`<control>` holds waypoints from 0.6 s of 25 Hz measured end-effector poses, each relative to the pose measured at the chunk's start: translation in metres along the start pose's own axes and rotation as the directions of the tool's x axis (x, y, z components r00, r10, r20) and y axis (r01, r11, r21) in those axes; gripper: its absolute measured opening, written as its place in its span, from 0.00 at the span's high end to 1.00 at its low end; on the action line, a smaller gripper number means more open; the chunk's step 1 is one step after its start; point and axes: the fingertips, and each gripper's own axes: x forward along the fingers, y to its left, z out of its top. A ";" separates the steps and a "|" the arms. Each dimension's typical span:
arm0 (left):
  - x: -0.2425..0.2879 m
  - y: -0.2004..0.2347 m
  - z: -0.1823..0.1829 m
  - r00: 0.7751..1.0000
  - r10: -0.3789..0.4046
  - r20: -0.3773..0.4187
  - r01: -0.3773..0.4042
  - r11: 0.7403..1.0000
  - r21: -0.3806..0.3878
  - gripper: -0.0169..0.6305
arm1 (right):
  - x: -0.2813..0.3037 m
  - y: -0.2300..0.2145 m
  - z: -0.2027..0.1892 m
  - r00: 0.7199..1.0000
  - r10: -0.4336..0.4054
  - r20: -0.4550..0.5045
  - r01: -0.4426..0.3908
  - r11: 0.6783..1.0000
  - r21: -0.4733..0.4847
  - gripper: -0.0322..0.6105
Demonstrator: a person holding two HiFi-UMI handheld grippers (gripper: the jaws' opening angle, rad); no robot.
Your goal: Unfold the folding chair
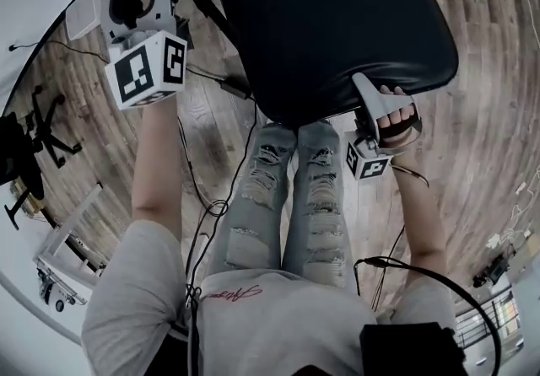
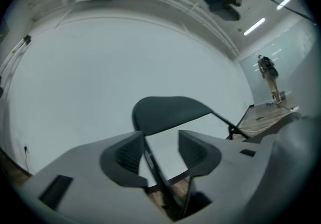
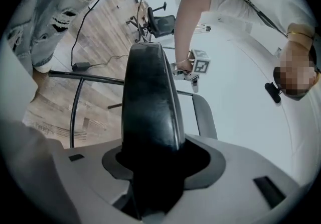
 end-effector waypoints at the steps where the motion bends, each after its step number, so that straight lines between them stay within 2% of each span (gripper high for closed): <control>1: -0.022 -0.031 0.019 0.998 -0.042 0.039 0.041 0.999 0.030 0.74 | -0.002 0.003 -0.001 1.000 -0.004 -0.007 0.004 1.000 -0.001 0.61; 2: -0.046 -0.066 0.034 0.993 -0.094 0.077 0.093 0.995 0.028 0.87 | -0.002 0.006 -0.001 1.000 -0.009 -0.017 0.009 1.000 -0.001 0.61; 4: -0.090 -0.134 0.039 0.979 -0.182 0.096 0.186 0.982 -0.034 0.90 | -0.002 0.009 -0.003 0.999 -0.019 -0.040 0.019 1.000 -0.001 0.62; 6: -0.131 -0.186 0.016 0.965 -0.260 0.027 0.261 0.961 -0.096 0.92 | -0.004 0.013 -0.004 0.998 -0.020 -0.060 0.020 1.000 -0.004 0.61; 8: -0.160 -0.214 -0.001 0.951 -0.309 -0.010 0.305 0.944 -0.130 0.93 | -0.010 0.022 -0.003 0.997 -0.015 -0.071 0.015 1.000 -0.010 0.61; 11: -0.188 -0.232 -0.014 0.959 -0.283 -0.021 0.279 0.954 -0.106 0.93 | -0.028 0.042 -0.004 0.998 -0.017 -0.061 0.017 1.000 -0.012 0.59; 15: -0.225 -0.259 -0.034 0.969 -0.245 -0.006 0.245 0.969 -0.028 0.93 | -0.049 0.069 -0.009 0.999 -0.036 -0.042 0.035 0.999 -0.006 0.57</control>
